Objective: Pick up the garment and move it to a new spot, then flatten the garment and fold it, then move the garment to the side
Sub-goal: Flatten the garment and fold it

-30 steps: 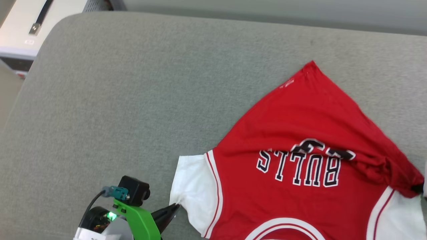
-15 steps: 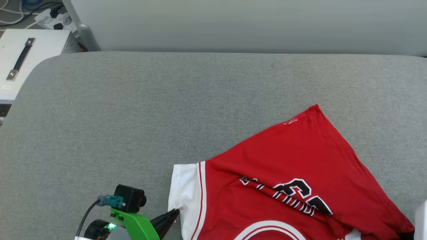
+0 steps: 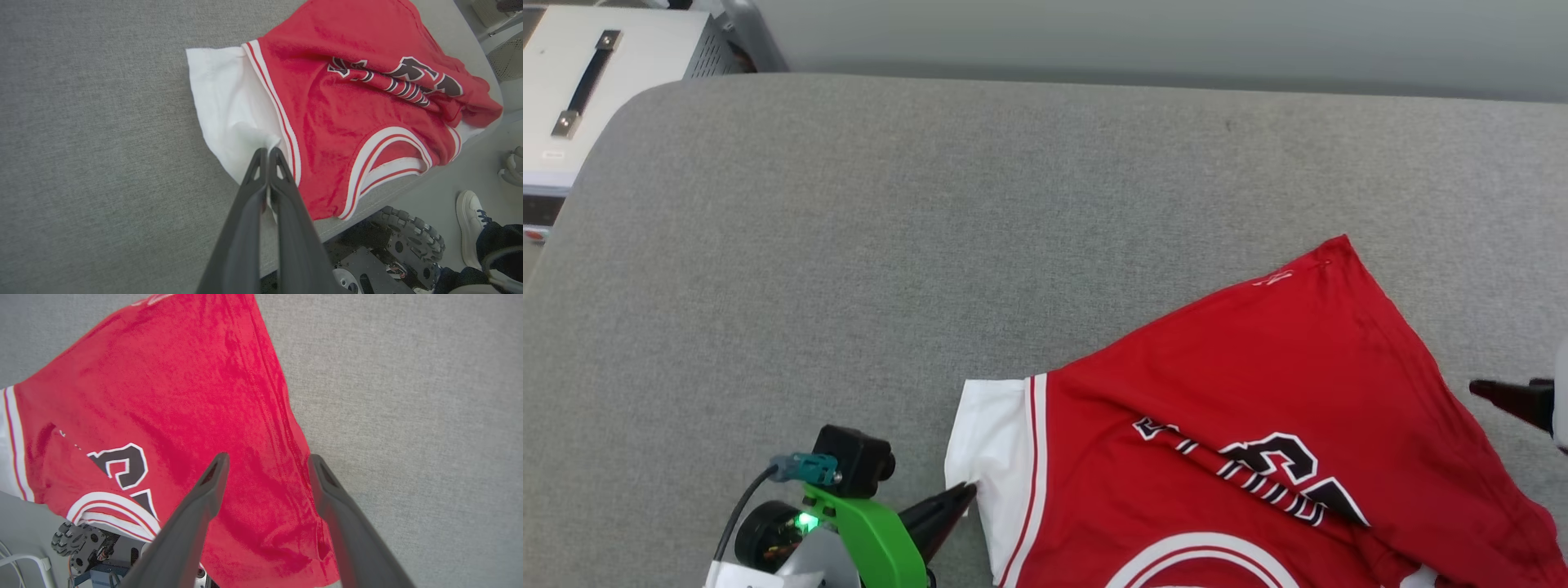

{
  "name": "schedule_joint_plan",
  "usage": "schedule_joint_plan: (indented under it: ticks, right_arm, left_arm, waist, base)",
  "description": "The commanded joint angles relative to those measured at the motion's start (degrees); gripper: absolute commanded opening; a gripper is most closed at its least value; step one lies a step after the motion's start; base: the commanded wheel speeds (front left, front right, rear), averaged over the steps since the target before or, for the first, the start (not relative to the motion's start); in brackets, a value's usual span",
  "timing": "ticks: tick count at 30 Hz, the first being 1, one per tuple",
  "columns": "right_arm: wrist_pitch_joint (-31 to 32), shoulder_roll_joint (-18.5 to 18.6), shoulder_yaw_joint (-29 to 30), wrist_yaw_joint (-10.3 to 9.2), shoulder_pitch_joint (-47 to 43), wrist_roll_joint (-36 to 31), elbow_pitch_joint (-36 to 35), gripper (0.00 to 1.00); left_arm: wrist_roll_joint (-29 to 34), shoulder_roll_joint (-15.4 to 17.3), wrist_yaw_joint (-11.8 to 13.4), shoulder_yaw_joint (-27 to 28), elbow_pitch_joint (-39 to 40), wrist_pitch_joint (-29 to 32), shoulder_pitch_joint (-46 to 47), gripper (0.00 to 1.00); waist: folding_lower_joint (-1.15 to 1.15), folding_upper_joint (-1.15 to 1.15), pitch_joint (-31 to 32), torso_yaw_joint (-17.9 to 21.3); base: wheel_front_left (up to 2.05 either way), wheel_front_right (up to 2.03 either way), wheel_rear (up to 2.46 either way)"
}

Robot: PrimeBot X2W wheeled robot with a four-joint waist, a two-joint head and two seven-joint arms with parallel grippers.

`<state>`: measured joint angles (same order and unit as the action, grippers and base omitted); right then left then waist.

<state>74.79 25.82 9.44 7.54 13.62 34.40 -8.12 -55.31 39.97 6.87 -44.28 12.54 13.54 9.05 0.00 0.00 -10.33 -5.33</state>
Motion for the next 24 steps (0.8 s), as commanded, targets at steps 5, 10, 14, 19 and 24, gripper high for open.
schedule_joint_plan:
  ticks: [5, 10, 14, 19, 24]
  right_arm:
    - [4.2, -0.6, -2.7, -0.05, 9.9, -2.5, 1.1, 1.0]
    - [5.7, -0.3, -4.5, -0.05, 18.4, -6.5, 7.2, 1.0]
    - [5.8, 0.4, -5.9, -0.05, 22.5, -8.9, 12.0, 1.0]
    - [4.9, 1.8, -7.9, -0.05, 24.9, -11.8, 17.0, 1.0]
    - [4.2, 2.5, -9.6, -0.05, 24.9, -12.8, 20.8, 1.0]
  left_arm:
    - [1.4, -0.5, -0.5, -0.2, 1.5, 0.6, 3.2, 0.0]
    - [2.5, -1.6, -1.3, -0.7, 1.0, 0.5, 5.2, 0.0]
    - [3.8, -2.6, -1.6, -1.4, 0.9, 0.5, 6.6, 0.0]
    - [4.6, -3.6, -1.7, -2.0, 1.6, 0.5, 7.6, 0.0]
    - [5.2, -4.1, -1.7, -2.5, 2.0, 0.4, 7.9, 0.0]
  waist:
    - [0.0, 0.0, -6.2, -5.4]
    - [0.0, 0.0, -10.1, -8.7]
    - [0.0, 0.0, -12.0, -11.0]
    - [0.0, 0.0, -13.2, -12.9]
    - [0.0, 0.0, -13.9, -14.1]
  base:
    - [0.0, 0.0, 0.0]
    - [0.0, 0.0, 0.0]
    - [0.0, 0.0, 0.0]
    - [0.0, 0.0, 0.0]
    - [0.0, 0.0, 0.0]
